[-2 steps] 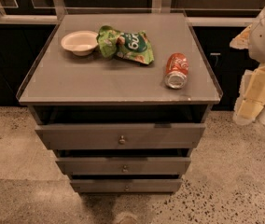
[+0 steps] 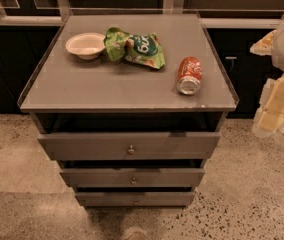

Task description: Open bottom drawer

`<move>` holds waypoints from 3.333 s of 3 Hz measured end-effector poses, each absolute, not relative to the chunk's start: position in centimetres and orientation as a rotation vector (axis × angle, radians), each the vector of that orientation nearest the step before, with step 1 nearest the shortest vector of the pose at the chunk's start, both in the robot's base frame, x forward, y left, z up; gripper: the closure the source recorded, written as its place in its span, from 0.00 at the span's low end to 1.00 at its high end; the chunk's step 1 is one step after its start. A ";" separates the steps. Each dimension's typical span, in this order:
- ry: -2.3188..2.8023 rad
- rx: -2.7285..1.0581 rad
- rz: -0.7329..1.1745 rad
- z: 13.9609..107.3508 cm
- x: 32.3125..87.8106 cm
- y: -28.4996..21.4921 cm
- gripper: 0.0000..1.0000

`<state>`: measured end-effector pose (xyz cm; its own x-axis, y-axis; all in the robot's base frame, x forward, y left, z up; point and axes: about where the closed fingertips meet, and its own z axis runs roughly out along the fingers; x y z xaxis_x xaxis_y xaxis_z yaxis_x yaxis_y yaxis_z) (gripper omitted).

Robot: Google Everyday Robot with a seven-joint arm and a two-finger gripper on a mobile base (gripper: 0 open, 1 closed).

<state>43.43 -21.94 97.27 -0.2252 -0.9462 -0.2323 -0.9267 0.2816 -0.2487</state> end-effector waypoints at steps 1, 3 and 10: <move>2.179 -1.627 -0.004 95.5 41.0 -21.2 0.00; 2.149 -1.361 0.225 85.6 36.2 -17.2 0.00; 2.261 -1.133 0.499 62.6 37.5 -12.6 0.00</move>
Offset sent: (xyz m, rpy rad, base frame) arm -0.1427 0.0230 -0.3411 0.4809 0.1807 -0.3341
